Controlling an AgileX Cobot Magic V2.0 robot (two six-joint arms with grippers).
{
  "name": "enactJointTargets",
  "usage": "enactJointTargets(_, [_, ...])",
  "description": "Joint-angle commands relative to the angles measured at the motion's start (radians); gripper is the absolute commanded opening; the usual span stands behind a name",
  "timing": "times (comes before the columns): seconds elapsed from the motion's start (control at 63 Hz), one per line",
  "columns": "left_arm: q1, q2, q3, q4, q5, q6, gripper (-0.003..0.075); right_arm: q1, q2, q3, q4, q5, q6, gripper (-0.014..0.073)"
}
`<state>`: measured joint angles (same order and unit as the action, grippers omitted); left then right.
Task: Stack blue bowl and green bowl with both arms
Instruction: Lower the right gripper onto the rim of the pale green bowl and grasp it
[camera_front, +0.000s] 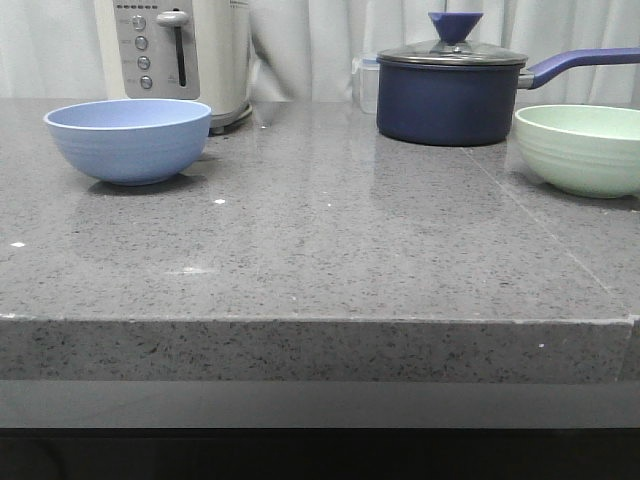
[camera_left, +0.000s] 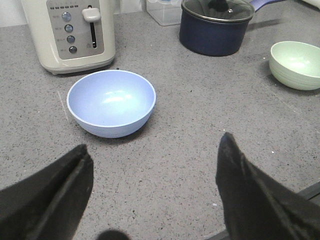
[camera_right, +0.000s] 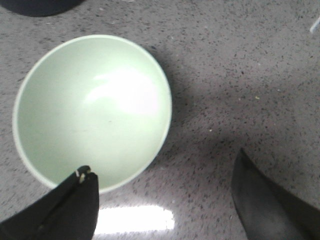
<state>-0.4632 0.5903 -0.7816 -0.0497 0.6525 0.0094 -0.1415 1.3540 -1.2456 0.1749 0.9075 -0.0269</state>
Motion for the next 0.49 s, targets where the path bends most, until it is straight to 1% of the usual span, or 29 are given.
enactJointTargets(0.0, [-0.007,0.008,-0.024,0.000,-0.071,0.003,0.0511,-0.019,0.034,-0.059,0.041,-0.029,-0.041,0.0563])
enactJointTargets(0.238, [-0.007,0.008,-0.024,0.000,-0.071,0.003,0.0511,-0.019,0.191,-0.125,0.059,-0.031,-0.048,0.0563])
enactJointTargets(0.381, [-0.007,0.008,-0.024,0.000,-0.071,0.003,0.0511,-0.019,0.261,-0.157,0.097,-0.030,-0.078,0.0563])
enactJointTargets(0.429, [-0.007,0.008,-0.024,0.000,-0.071,0.003,0.0511,-0.019,0.278,-0.166,0.111,-0.028,-0.084,0.0547])
enactJointTargets(0.477, [-0.007,0.008,-0.024,0.000,-0.071,0.003,0.0511,-0.019,0.295,-0.175,0.113,-0.025,-0.084,0.0512])
